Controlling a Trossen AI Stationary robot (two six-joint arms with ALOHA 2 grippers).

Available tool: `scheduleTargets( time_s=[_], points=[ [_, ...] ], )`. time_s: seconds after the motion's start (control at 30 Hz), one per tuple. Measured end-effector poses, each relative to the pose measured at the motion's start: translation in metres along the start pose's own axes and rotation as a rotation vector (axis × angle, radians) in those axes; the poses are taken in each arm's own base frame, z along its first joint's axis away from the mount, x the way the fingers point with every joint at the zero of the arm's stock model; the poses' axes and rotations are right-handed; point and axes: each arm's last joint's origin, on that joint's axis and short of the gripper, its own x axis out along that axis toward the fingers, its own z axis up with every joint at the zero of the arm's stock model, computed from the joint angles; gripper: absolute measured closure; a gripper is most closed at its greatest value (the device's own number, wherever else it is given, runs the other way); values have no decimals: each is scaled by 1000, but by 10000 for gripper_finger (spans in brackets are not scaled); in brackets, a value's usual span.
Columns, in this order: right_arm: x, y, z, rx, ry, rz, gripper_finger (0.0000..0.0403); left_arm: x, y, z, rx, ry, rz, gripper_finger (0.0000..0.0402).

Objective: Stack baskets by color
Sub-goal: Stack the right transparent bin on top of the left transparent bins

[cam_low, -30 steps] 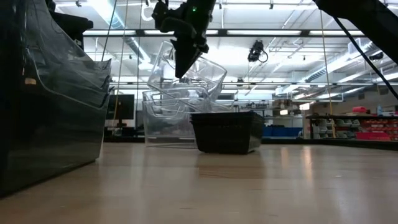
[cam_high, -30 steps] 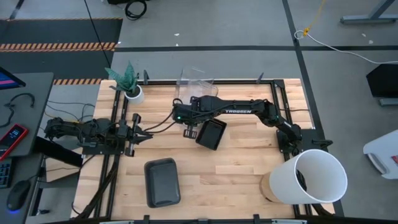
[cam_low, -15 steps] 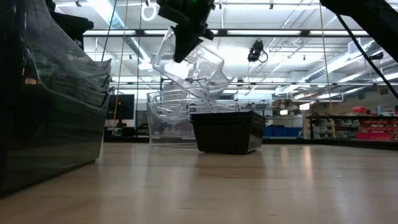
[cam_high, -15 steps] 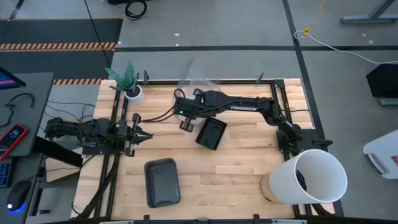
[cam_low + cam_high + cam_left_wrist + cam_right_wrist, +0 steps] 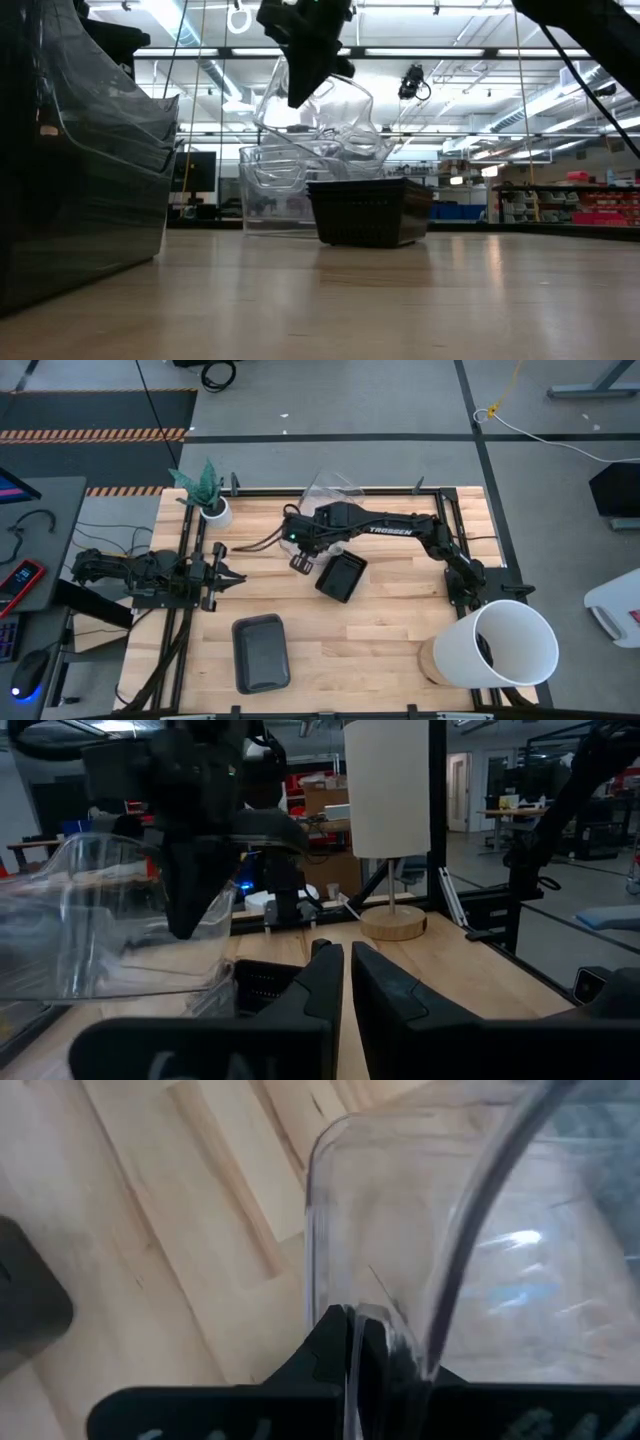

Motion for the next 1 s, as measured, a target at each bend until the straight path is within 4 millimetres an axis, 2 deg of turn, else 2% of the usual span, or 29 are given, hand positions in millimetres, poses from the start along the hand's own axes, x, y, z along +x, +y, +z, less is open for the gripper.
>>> scheduleTargets(
  time_s=[0.4,0.7,1.0],
  points=[
    [7,-29,9,63,67,124,389,0,0,0,0,0,0,378],
    [10,-54,9,107,163,161,387,0,0,0,0,0,0,367],
    [11,-58,10,72,163,164,346,0,0,0,0,0,0,378]
  ],
)
